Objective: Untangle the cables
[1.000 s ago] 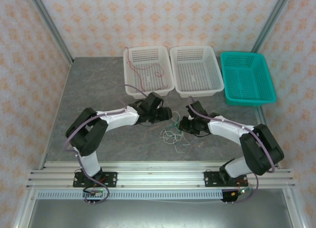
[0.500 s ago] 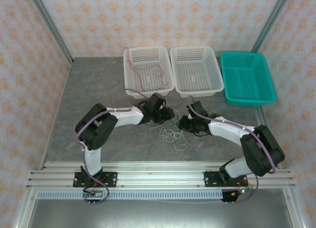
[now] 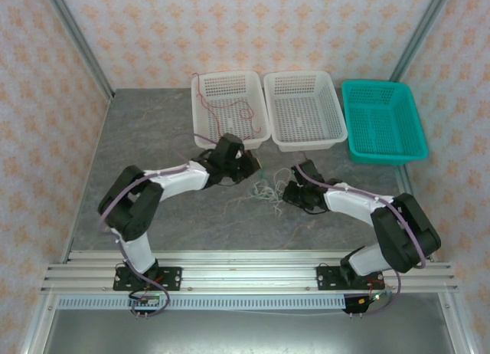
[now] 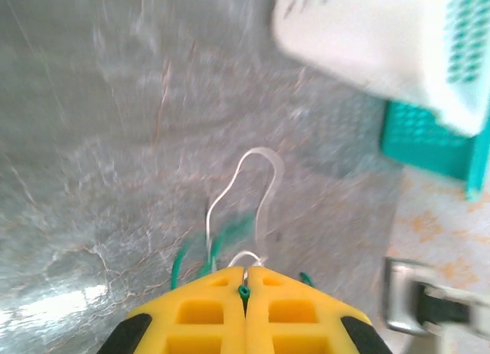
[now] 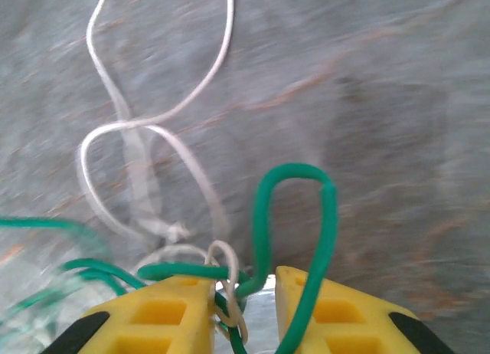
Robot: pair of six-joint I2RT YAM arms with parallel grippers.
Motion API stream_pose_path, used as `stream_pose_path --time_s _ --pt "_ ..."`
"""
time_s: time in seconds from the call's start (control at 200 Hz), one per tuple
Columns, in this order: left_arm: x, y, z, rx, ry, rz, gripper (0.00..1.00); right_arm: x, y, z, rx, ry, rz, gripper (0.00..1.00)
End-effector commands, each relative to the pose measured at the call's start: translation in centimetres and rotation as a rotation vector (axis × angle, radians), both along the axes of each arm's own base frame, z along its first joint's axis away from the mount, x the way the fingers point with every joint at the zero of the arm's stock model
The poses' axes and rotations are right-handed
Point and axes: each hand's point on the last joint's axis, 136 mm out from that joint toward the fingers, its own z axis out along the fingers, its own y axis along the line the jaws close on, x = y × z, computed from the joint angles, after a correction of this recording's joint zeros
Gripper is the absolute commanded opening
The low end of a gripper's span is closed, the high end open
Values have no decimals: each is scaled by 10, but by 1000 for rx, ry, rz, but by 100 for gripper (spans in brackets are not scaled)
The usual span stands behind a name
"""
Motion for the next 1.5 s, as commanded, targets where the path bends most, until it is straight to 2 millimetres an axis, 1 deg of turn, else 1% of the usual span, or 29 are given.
stream_pose_path --time_s 0.0,0.095,0.205,0.24,0.31,0.415,0.435,0.485,0.57,0.651,0.696,0.761,0.906,0.946,1.051,1.116,1.191,1.221,1.226,1.231,1.236,1.241,1.256,1.261,1.286,1.291,1.301,1.361,1.496 --pt "4 18 33 34 -83 22 0 -16 -54 -12 -215 56 -149 27" --pt "3 26 45 45 -120 50 0 -18 -72 -7 -276 51 -221 27" --pt "1 25 48 53 -135 43 0 -11 -65 3 -226 1 -211 27" --pt "0 22 49 59 -143 29 0 -7 -58 10 -195 -26 -177 31" --pt "-3 18 51 80 -157 -1 0 2 -43 28 -139 -94 -93 45" --pt "-5 10 55 85 -171 -37 0 15 -35 60 -111 -229 -20 60" --pt "-5 9 55 83 -172 -40 0 18 -33 72 -95 -283 -8 61" --pt "-6 6 56 79 -173 -50 0 22 -23 89 -65 -384 58 64" --pt "-6 1 61 68 -184 -62 0 27 6 120 7 -612 226 67" --pt "-5 -3 67 58 -196 -69 0 21 37 142 43 -843 440 71" --pt "-5 -5 71 53 -204 -71 0 17 49 148 46 -950 537 75" --pt "-5 -6 75 48 -210 -72 0 15 62 146 24 -1033 648 78" --pt "-5 -8 82 28 -219 -75 0 10 100 119 78 -1008 900 79" --pt "-7 -9 84 23 -221 -78 0 12 107 116 100 -1022 908 80" --pt "-8 -6 89 14 -229 -68 0 33 115 108 118 -1054 841 82" --pt "-9 -4 96 1 -238 -56 0 42 123 97 131 -1052 833 79" --pt "-9 -1 108 -18 -253 -45 0 47 129 83 133 -1036 836 67" --pt "-8 1 113 -23 -258 -38 0 49 130 78 133 -1027 827 58" --pt "-9 2 113 -24 -259 -38 0 50 130 76 132 -1023 820 54" --pt "-8 3 114 -24 -260 -35 0 50 130 76 132 -1023 820 54" --pt "-8 3 115 -24 -260 -34 0 51 130 75 129 -1021 812 50" --pt "-8 4 115 -25 -260 -32 0 51 130 75 129 -1021 812 50" --pt "-8 6 118 -26 -262 -27 0 53 129 73 127 -1017 793 42" --pt "-8 7 119 -26 -264 -26 0 53 129 73 127 -1017 793 42" --pt "-7 11 122 -25 -266 -13 0 56 127 72 124 -1013 770 30" --pt "-6 12 123 -24 -267 -11 0 56 126 70 122 -1009 764 26" --pt "-6 14 123 -22 -269 -6 0 57 126 70 121 -1009 761 25" --pt "-3 27 130 -7 -283 23 0 57 123 66 113 -999 747 0" --pt "6 61 145 15 -313 92 0 51 114 51 104 -899 725 0"
